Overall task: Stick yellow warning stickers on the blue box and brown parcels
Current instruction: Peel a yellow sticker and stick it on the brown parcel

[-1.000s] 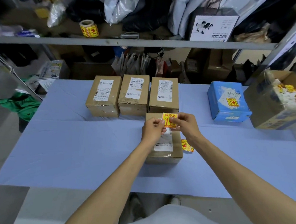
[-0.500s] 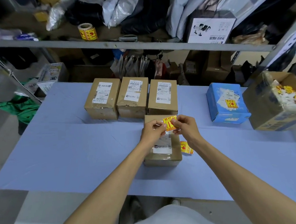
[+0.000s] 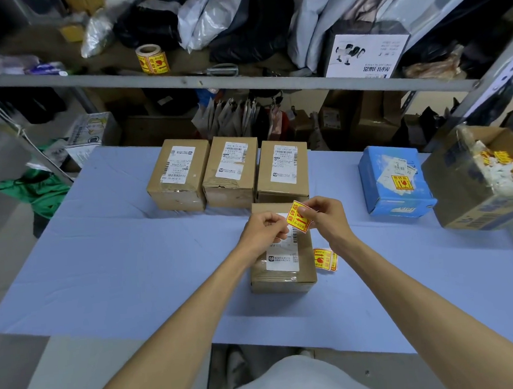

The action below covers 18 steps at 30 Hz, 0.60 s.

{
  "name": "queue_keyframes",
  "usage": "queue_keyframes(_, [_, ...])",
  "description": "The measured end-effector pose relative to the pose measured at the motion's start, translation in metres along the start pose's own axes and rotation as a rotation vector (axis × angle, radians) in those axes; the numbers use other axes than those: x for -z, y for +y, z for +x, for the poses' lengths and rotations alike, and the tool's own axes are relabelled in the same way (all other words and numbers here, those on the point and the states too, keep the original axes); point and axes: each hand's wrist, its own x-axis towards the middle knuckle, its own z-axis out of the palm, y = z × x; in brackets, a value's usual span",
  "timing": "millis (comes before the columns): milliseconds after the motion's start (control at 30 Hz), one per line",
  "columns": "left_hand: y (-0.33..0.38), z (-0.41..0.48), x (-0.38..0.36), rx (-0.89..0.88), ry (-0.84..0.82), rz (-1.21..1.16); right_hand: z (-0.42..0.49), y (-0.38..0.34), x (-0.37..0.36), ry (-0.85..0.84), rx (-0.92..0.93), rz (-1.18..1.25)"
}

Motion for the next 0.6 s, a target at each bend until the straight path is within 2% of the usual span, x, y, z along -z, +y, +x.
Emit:
queue_keyframes(500, [0.0044, -0.0003, 0.0007, -0.023, -0.029, 0.001, 0.0058, 0.0050, 0.0008, 0.005, -0.015, -0.042])
queue_keyframes(600, [0.0051, -0.0003, -0.0002, -0.022, -0.034, -0.021, 0.0047, 0.0085, 0.0004, 0.021, 0.009, -0.131])
